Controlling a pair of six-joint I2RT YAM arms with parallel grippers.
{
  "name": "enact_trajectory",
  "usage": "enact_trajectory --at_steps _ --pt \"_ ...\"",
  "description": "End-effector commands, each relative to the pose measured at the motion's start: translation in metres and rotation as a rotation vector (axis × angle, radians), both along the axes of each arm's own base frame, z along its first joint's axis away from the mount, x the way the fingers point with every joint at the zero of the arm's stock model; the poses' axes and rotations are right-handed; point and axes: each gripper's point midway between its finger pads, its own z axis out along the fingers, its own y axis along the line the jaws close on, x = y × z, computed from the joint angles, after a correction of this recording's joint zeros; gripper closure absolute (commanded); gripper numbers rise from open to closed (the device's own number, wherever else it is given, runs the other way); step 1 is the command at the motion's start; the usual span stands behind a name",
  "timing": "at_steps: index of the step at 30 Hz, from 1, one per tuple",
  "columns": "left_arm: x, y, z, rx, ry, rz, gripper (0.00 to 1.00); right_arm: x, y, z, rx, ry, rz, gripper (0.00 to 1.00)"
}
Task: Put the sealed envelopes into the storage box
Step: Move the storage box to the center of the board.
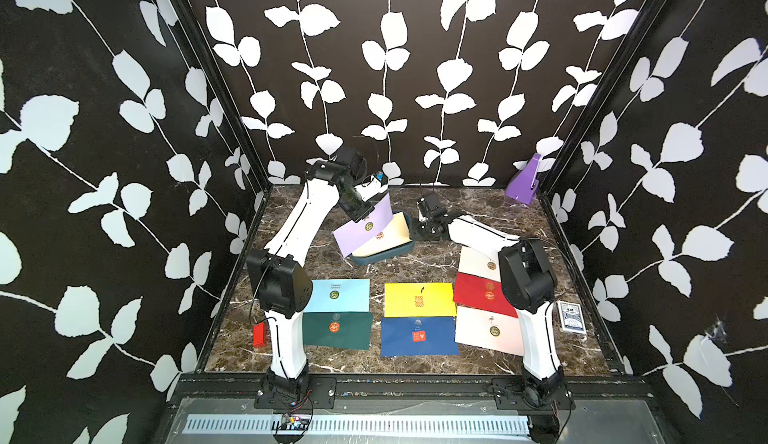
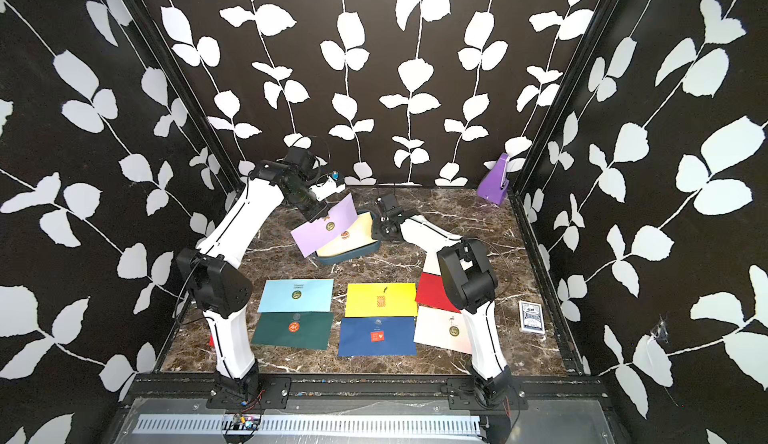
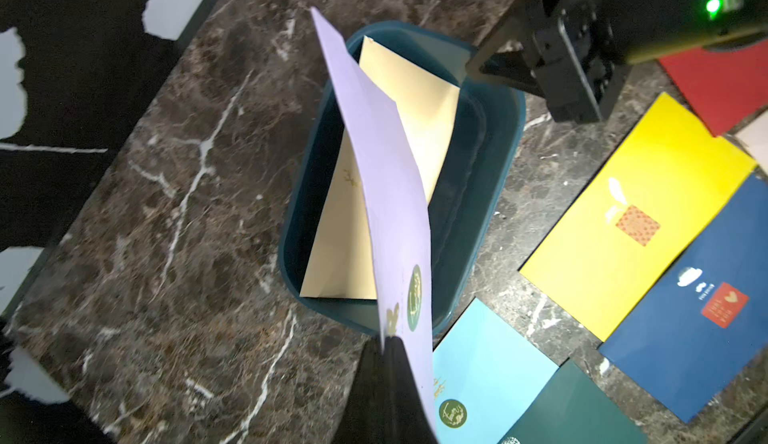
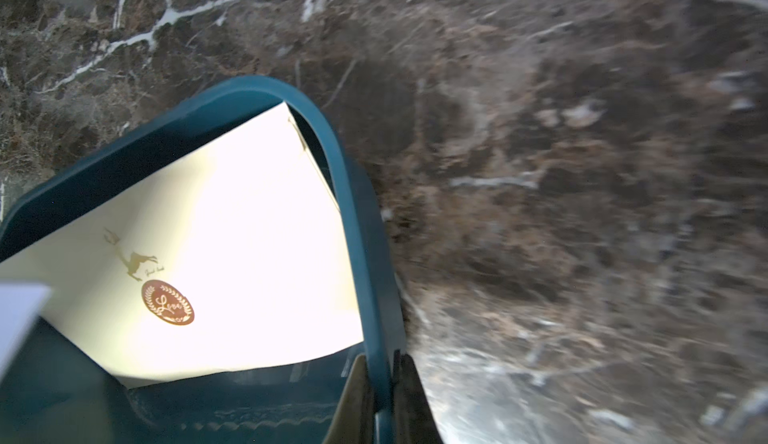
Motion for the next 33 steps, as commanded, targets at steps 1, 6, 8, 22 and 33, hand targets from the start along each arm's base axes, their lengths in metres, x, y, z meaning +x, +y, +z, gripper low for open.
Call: enact_trajectory --at_steps 1,6,8,22,33 --pt "0.0 -0.029 0.013 -0.132 -0.025 -0.13 1.0 -0.007 -0.005 0.012 -0.015 -0.035 0.057 0.93" --pt "0.01 -0.05 0.006 -0.145 -0.043 -0.209 1.0 -0.008 -0.008 0.01 -0.016 -0.024 0.056 0.93" --pt "0.013 -0.055 -0.002 -0.132 -0.035 -0.235 1.0 -0.008 -0.007 0.01 -0.009 -0.021 0.058 0.93" --pt "0.022 -0.036 -0.061 0.074 0.052 -0.254 1.0 -0.011 -0.01 0.001 -0.005 0.014 0.043 0.93" --pt "0.024 -0.022 -0.074 0.165 0.06 -0.26 1.0 -0.012 -0.01 0.0 -0.008 0.02 0.049 0.93"
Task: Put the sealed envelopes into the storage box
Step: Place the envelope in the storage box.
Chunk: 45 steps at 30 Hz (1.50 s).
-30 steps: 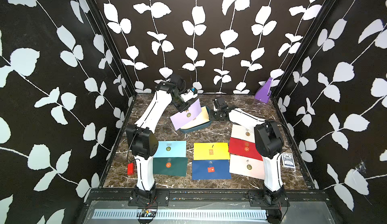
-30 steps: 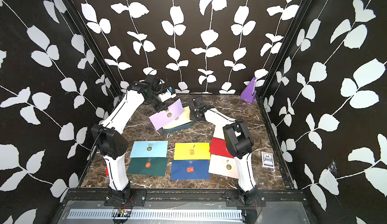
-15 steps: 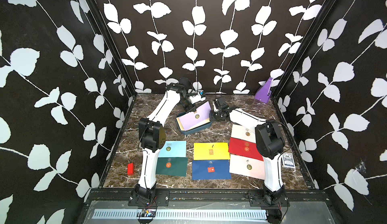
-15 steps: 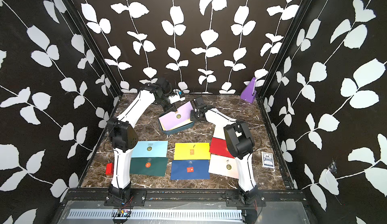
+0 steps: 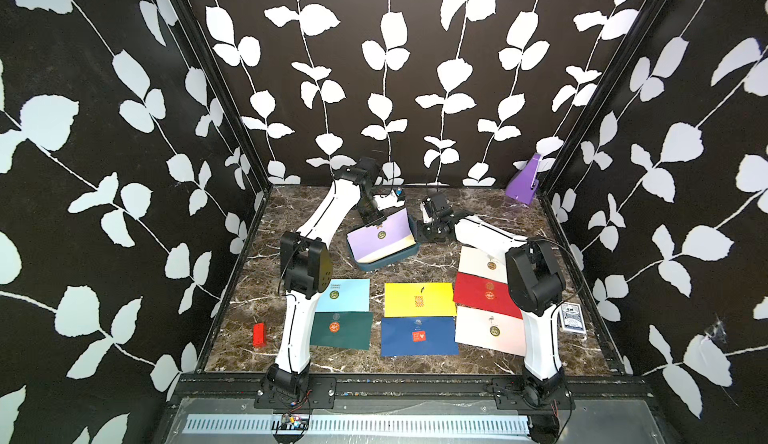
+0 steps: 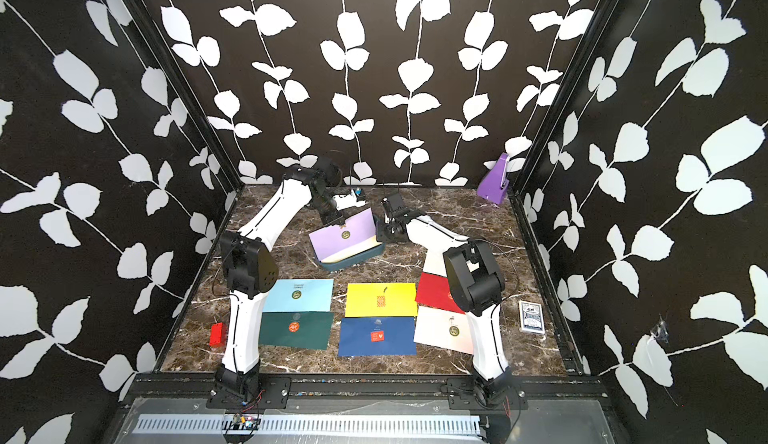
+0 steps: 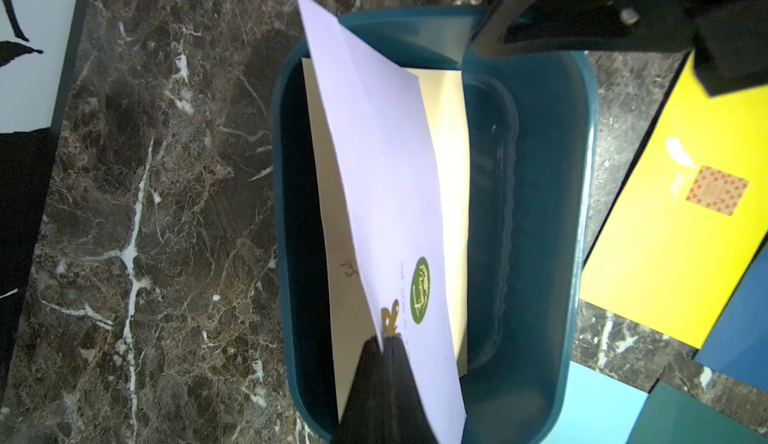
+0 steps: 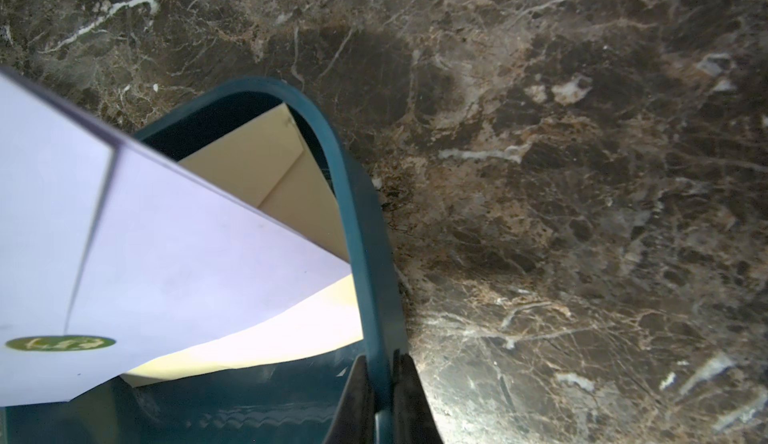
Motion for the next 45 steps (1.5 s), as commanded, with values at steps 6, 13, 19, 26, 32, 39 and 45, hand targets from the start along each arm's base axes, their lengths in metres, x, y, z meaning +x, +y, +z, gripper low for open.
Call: enact_trajectory --at_steps 6,13,19,26,32,39,45 --pt "0.007 0.005 -0.017 0.066 -0.003 0.005 1.0 0.0 -0.002 0.004 0.01 -0.001 -0.012 0.93" --pt "0.043 0.005 -0.017 0.093 -0.133 0.104 0.82 0.0 0.001 0.002 0.086 0.012 -0.087 0.92" --pt "0.066 -0.006 0.028 0.014 -0.293 0.212 0.64 0.006 0.002 -0.002 0.128 0.023 -0.162 0.92" --pt "0.07 0.017 0.083 -0.036 -0.399 0.492 0.55 0.011 0.006 -0.001 0.162 0.014 -0.256 0.89" --pt "0.04 0.026 0.084 -0.132 -0.288 0.696 0.53 0.009 0.014 -0.005 0.182 0.017 -0.311 0.79" --pt "0.008 0.017 0.071 -0.218 -0.169 0.775 0.53 -0.002 0.003 0.013 0.142 -0.005 -0.281 0.42" --pt "-0.02 -0.02 0.076 -0.26 -0.131 0.746 0.51 -0.021 -0.07 0.032 -0.002 -0.015 -0.311 0.01"
